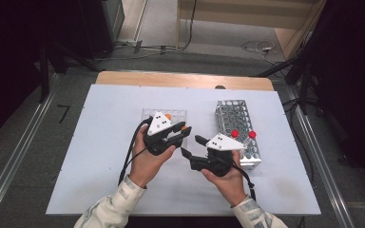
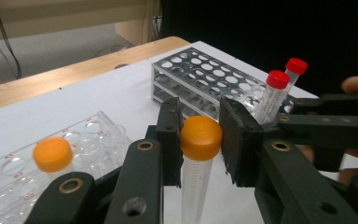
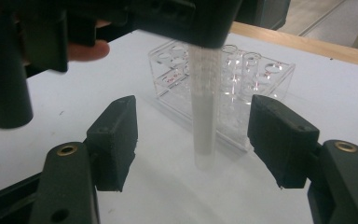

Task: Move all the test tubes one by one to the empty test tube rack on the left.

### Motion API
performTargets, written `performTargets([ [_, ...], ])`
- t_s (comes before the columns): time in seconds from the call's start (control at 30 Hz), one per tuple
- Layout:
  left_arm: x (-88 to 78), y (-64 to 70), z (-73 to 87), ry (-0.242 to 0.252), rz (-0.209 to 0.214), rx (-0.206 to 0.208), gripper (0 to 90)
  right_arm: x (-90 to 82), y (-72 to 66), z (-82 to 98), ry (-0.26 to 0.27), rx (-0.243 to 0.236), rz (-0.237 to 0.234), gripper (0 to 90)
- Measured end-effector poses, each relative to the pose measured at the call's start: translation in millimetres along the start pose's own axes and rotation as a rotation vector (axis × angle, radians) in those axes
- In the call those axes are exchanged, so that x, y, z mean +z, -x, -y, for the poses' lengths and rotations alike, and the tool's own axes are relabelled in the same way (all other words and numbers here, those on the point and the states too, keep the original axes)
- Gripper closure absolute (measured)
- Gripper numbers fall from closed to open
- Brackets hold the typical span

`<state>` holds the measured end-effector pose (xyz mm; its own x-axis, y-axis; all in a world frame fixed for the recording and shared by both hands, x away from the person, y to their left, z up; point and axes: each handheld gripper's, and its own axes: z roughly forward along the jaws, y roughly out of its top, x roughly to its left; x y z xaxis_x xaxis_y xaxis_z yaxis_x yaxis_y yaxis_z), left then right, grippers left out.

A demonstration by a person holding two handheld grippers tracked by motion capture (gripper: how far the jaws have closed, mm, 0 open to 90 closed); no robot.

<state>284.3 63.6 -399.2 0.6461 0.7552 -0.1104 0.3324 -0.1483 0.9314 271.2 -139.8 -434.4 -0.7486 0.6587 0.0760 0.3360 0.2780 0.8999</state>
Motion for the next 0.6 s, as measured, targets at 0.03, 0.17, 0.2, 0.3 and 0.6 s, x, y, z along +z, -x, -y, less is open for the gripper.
performTargets([
  [0.03,-1.5,-1.8,-1.2,0.004,-0.005,-0.001,71.3,-3.2,0.0,0.9,0.003,-0.004,-0.001,31.5],
  [0.17,-9.7,-11.5,-7.5,0.025,-0.032,-0.018,71.3,-18.0,2.6,4.4,0.004,-0.003,-0.001,31.6],
  [0.2,-12.1,-14.1,-9.2,0.028,-0.041,-0.018,71.3,-22.2,3.6,5.5,0.003,0.002,0.0,31.6],
  [0.3,-19.8,-23.8,-13.9,0.044,-0.067,-0.027,71.2,-34.1,7.7,10.1,0.003,0.011,0.008,31.7],
  [0.6,-35.6,-56.1,-19.6,0.057,-0.152,-0.062,71.3,-60.6,16.3,23.3,0.008,0.018,0.04,31.6],
])
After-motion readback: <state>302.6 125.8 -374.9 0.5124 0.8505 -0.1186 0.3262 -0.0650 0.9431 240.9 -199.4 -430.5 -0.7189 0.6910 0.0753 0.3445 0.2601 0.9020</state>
